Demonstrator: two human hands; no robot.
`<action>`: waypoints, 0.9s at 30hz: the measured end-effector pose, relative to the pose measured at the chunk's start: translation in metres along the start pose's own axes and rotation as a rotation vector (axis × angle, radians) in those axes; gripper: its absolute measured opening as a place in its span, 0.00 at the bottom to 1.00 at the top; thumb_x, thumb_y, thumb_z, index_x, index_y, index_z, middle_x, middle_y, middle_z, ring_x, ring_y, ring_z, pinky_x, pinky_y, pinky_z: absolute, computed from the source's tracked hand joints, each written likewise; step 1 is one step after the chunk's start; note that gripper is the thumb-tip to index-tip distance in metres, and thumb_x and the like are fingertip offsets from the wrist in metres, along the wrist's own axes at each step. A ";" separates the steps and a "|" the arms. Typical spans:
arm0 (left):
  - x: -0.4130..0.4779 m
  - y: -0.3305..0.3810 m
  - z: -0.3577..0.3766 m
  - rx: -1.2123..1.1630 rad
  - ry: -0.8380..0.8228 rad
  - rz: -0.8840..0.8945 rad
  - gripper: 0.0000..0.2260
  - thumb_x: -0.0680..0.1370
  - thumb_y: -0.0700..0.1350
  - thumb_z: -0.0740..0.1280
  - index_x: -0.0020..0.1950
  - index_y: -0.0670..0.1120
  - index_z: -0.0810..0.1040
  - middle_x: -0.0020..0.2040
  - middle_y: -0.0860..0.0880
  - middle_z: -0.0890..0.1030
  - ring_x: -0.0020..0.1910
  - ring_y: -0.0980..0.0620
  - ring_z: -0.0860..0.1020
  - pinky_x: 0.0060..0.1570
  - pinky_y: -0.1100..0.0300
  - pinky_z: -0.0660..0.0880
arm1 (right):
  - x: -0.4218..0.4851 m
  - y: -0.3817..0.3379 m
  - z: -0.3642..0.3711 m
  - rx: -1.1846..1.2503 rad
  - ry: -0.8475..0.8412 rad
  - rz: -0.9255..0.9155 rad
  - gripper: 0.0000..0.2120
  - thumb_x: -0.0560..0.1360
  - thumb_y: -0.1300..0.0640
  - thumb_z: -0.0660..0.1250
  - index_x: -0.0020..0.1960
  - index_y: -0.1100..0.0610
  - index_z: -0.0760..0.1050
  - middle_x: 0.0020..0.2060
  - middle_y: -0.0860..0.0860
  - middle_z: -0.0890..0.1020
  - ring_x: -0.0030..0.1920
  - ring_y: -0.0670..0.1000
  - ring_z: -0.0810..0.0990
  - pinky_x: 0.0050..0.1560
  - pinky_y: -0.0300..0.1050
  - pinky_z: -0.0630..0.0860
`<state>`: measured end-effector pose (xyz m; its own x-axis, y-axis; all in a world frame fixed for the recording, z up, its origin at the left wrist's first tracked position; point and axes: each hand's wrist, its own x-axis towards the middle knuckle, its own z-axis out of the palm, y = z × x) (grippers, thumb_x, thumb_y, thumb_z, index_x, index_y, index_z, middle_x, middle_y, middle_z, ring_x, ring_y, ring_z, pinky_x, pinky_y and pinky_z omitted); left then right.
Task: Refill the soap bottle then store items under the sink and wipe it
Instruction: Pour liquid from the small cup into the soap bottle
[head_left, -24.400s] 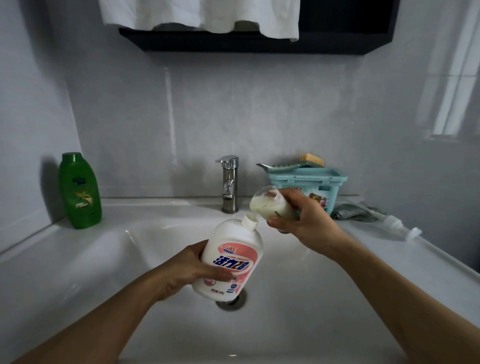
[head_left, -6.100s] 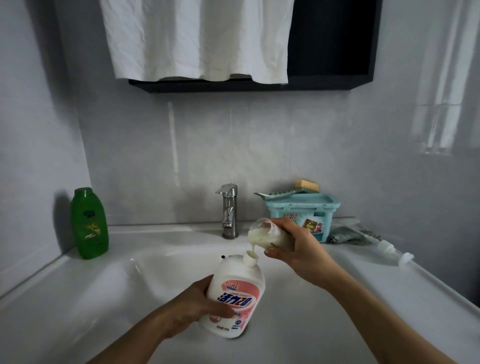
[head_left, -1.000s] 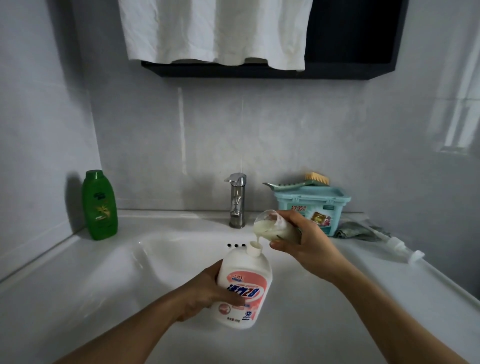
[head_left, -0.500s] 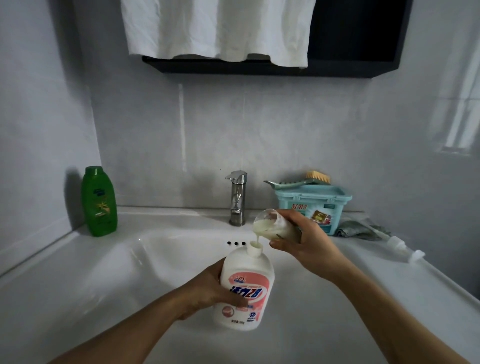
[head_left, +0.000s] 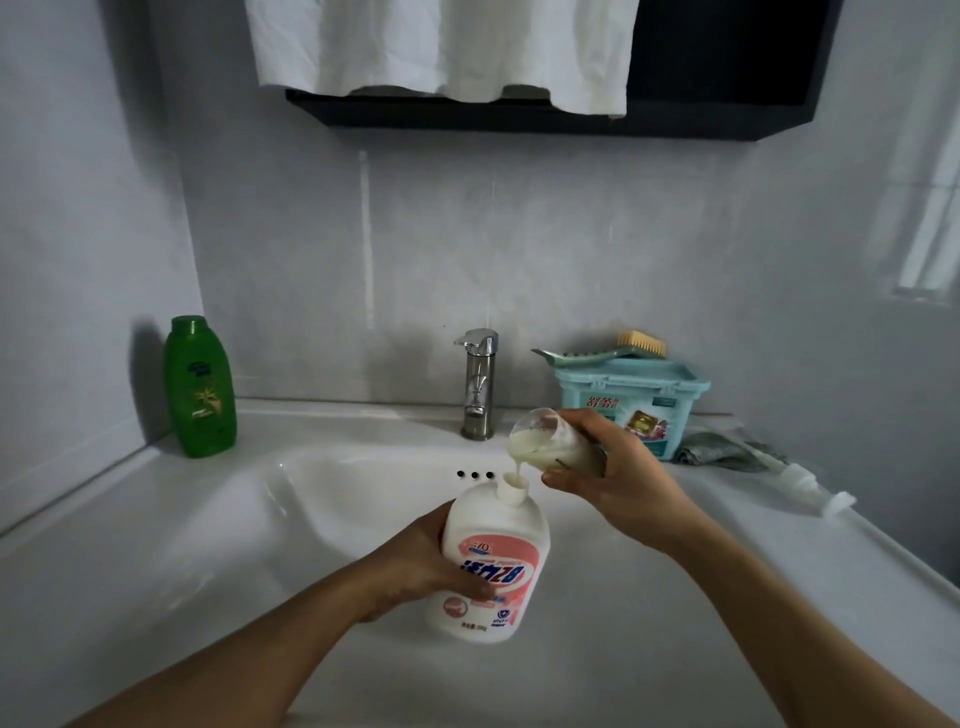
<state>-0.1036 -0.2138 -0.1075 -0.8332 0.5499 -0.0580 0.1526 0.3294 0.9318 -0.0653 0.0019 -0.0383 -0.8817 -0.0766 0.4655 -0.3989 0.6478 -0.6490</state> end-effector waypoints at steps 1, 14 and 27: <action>0.000 -0.001 0.000 0.005 0.003 0.001 0.28 0.66 0.37 0.78 0.60 0.56 0.74 0.52 0.54 0.84 0.52 0.56 0.82 0.49 0.62 0.79 | 0.000 0.000 0.000 0.003 -0.001 0.005 0.25 0.68 0.56 0.74 0.61 0.45 0.69 0.49 0.39 0.75 0.50 0.42 0.75 0.52 0.39 0.75; 0.000 -0.002 0.000 0.014 0.027 0.006 0.28 0.65 0.37 0.79 0.59 0.55 0.75 0.51 0.54 0.84 0.52 0.56 0.82 0.49 0.61 0.79 | -0.001 0.000 0.003 -0.025 -0.009 0.006 0.26 0.68 0.56 0.75 0.63 0.49 0.70 0.50 0.42 0.77 0.51 0.44 0.76 0.55 0.43 0.75; 0.000 -0.004 -0.001 0.004 0.024 -0.008 0.28 0.65 0.36 0.79 0.60 0.54 0.74 0.52 0.53 0.84 0.52 0.55 0.82 0.51 0.58 0.79 | -0.001 0.000 0.004 -0.038 -0.018 0.013 0.26 0.67 0.56 0.75 0.63 0.49 0.71 0.51 0.43 0.77 0.51 0.45 0.76 0.55 0.45 0.76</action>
<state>-0.1049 -0.2154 -0.1114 -0.8471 0.5284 -0.0569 0.1477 0.3369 0.9299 -0.0656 -0.0005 -0.0411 -0.8913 -0.0810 0.4460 -0.3777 0.6768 -0.6319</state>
